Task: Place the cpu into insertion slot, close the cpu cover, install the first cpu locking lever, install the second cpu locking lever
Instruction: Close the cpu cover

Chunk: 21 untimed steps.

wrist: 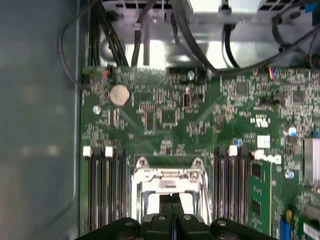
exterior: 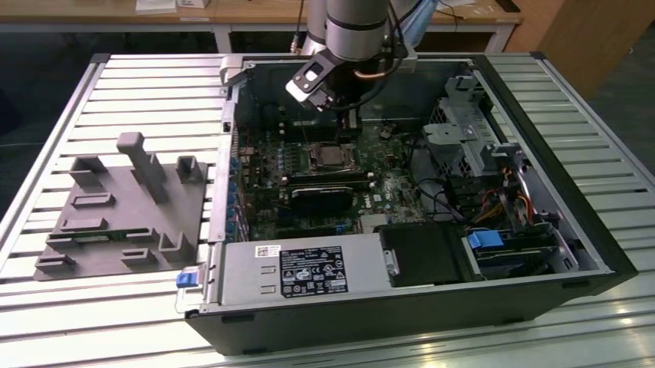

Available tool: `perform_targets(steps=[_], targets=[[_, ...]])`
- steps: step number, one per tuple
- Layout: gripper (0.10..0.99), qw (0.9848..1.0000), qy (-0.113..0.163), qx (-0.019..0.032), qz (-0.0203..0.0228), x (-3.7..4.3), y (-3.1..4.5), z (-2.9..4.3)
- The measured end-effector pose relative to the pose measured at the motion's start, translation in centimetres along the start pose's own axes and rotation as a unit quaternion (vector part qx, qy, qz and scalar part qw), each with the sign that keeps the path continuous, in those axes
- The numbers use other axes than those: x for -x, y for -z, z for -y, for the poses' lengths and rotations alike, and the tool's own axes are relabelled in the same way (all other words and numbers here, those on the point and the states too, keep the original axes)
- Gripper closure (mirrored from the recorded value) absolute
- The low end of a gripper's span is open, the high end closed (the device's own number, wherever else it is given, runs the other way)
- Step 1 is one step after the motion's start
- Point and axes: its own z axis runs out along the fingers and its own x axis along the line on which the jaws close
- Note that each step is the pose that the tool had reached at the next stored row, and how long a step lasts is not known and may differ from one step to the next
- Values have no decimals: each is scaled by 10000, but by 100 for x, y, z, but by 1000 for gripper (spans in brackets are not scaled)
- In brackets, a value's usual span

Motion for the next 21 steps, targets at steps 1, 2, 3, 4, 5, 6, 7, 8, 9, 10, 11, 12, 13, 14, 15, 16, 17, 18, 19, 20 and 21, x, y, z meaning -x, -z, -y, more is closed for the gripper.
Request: perform_targets(steps=[1,2,3,4,5,6,7,8,9,10,11,12,13,14,15,16,17,18,19,20,21], targets=[[984,10000,0,2,0,0,-2,28],[984,10000,-1,2,0,1,-3,54],[984,10000,-1,2,0,1,-6,75],[984,10000,0,2,1,2,-9,93],[984,10000,0,2,0,2,-13,108],[984,10000,0,2,0,2,-18,121],[984,10000,-1,2,1,4,-24,130],[984,10000,0,1,1,7,-30,136],[984,10000,0,1,1,12,-36,141],[984,10000,0,1,1,17,-42,144],[984,10000,0,1,1,24,-46,147],[984,10000,0,1,1,32,-49,150],[984,10000,0,2,0,39,-51,153],[984,10000,-1,2,-1,39,-52,153],[984,10000,-1,2,0,39,-52,154],[984,10000,0,2,0,39,-52,154],[984,10000,0,2,0,39,-52,154],[984,10000,0,2,0,39,-52,154],[984,10000,4,2,1,40,-52,154],[984,10000,26,2,1,40,-52,154],[984,10000,74,1,0,39,-52,154]])
